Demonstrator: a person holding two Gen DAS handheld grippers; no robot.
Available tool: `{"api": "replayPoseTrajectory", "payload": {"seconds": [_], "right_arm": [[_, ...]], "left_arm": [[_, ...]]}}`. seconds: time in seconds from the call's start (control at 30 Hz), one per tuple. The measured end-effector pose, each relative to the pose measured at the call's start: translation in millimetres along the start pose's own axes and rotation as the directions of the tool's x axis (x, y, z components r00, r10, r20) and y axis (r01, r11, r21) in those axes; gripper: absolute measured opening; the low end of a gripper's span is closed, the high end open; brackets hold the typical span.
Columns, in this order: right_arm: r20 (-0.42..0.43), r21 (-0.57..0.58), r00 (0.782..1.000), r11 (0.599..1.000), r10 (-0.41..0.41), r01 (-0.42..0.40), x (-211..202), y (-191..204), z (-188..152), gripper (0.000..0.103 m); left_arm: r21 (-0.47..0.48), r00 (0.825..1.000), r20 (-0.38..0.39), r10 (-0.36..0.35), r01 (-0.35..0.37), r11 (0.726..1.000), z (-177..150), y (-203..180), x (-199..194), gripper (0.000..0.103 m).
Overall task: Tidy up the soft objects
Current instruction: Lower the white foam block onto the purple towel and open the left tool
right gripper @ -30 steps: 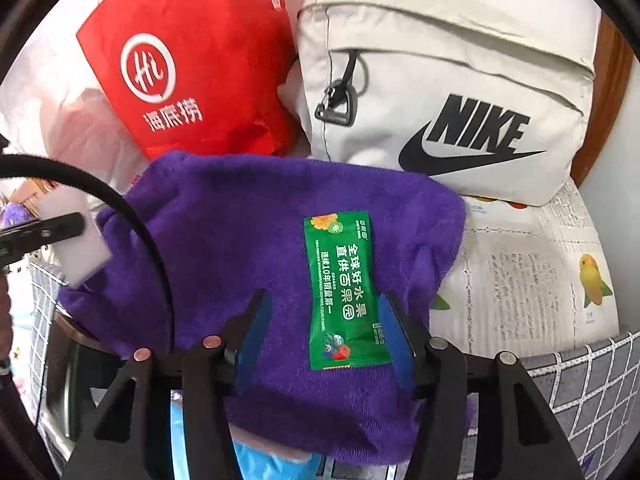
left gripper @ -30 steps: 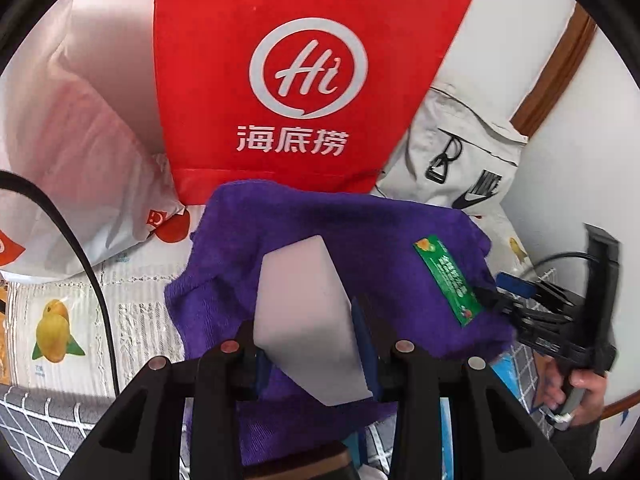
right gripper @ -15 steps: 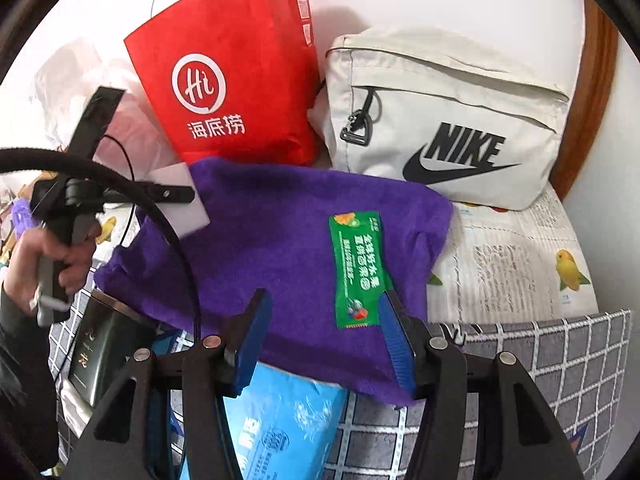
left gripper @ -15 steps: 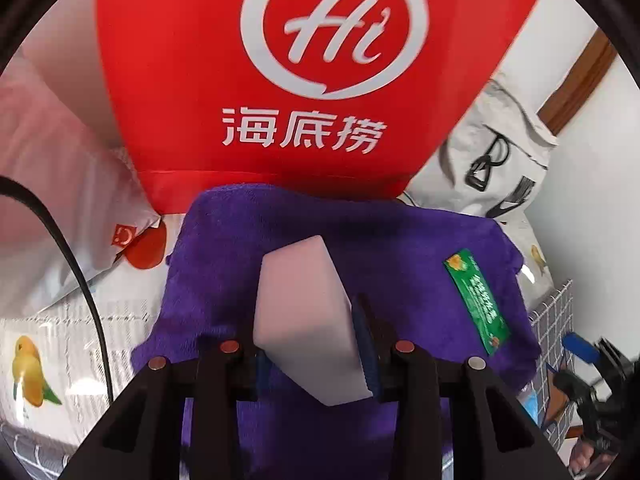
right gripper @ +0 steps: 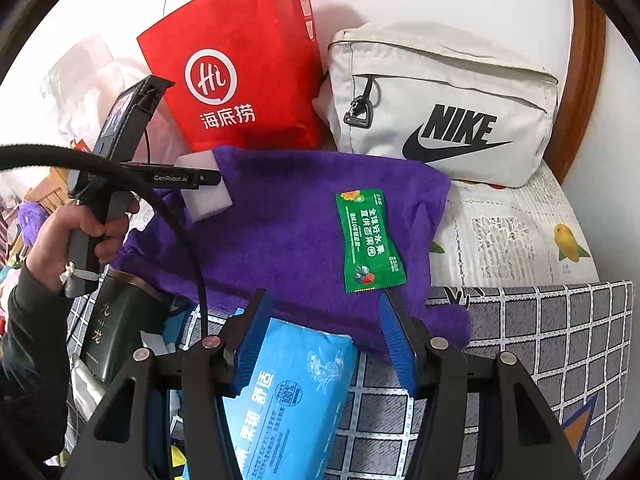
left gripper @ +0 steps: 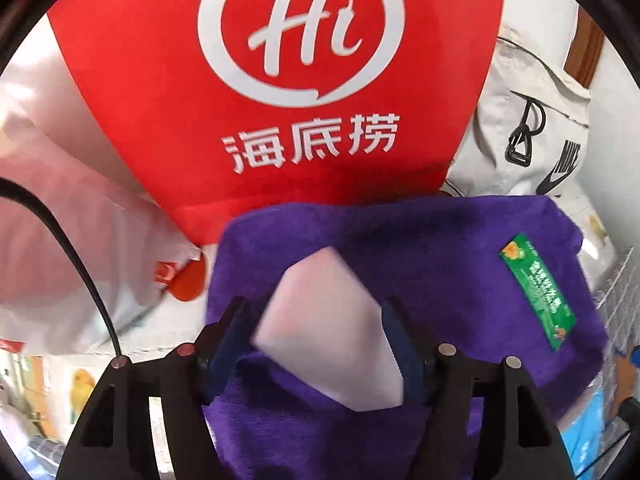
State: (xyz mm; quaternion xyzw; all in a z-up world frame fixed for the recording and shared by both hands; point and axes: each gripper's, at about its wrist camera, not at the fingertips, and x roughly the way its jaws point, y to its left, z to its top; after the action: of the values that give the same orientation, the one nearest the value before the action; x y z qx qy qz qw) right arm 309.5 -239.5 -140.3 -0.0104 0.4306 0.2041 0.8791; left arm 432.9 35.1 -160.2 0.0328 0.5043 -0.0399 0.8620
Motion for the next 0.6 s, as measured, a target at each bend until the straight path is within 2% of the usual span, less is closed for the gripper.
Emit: {"api": "replayPoseTrajectory", "payload": {"seconds": [0.13,0.27,0.47,0.6], "right_arm": [[-0.003,-0.002,1.0,1.0,-0.003,0.003,-4,2,-4,0.056],[-0.001,-0.005,1.0,1.0,0.002,-0.002,-12,7,-11,0.056],[0.014,-0.016,1.0,1.0,0.001,-0.001,-33,18,-25,0.056],[0.025,-0.022,1.0,1.0,0.013,-0.012,-48,27,-37,0.058]], "left_arm": [[0.025,0.998,0.021,0.06,-0.06,0.998,-2,-4,-10,0.075],[0.043,0.993,0.052,0.102,-0.104,0.994,-4,-10,-27,0.077],[0.065,0.99,0.099,0.099,-0.106,0.992,-15,-23,-62,0.078],[0.061,0.989,0.122,0.082,-0.09,0.994,-36,-21,-92,0.078]]}}
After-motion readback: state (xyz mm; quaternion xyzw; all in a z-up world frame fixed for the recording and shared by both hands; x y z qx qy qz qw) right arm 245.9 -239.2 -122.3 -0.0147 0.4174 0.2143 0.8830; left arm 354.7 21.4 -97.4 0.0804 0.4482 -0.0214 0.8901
